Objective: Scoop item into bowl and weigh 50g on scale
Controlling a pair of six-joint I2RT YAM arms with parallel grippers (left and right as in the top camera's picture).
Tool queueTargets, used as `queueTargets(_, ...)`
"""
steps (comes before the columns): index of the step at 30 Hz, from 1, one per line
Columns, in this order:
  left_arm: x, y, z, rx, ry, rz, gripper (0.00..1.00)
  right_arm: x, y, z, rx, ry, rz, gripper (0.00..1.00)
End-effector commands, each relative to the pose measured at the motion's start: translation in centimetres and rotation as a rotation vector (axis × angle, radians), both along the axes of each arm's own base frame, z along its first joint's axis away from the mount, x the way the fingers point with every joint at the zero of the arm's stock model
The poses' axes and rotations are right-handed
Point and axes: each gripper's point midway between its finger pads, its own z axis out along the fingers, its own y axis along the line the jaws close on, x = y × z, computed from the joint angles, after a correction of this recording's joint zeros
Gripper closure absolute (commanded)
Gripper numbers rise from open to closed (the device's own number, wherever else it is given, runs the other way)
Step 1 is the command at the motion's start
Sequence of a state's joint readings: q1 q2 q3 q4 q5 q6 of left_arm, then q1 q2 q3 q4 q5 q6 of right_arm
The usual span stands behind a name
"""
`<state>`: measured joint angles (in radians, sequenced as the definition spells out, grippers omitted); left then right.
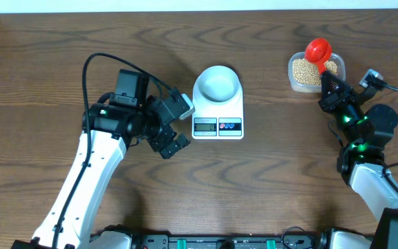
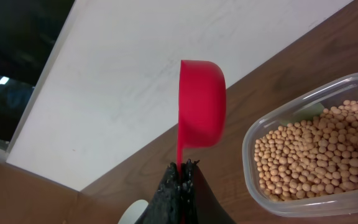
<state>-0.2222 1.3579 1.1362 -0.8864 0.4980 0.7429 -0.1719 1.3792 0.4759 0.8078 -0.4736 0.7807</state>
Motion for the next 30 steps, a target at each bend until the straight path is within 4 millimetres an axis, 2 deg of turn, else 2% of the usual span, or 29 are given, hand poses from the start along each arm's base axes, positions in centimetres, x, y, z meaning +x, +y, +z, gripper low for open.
queueTargets(1, 0.0, -0.8, 1.6, -0.047, -0.046, -0.057, 0.02, 0.3, -0.4, 0.5, 0.003, -0.012, -0.017, 0.99)
queueTargets(20, 0.2, -0.3, 1.4, -0.016, -0.051, -0.043, 0.02, 0.3, -0.4, 0.6, 0.003, -0.012, -0.017, 0.99)
queueTargets(23, 0.7, 0.6, 1.0, 0.022, -0.039, 0.035, 0.02, 0.3, -0.4, 0.6, 0.003, -0.012, -0.017, 0.99)
queueTargets(30, 0.8, 0.6, 1.0, 0.022, -0.04, 0.041, 0.01, 0.3, -0.4, 0.5, 0.003, -0.012, -0.017, 0.99)
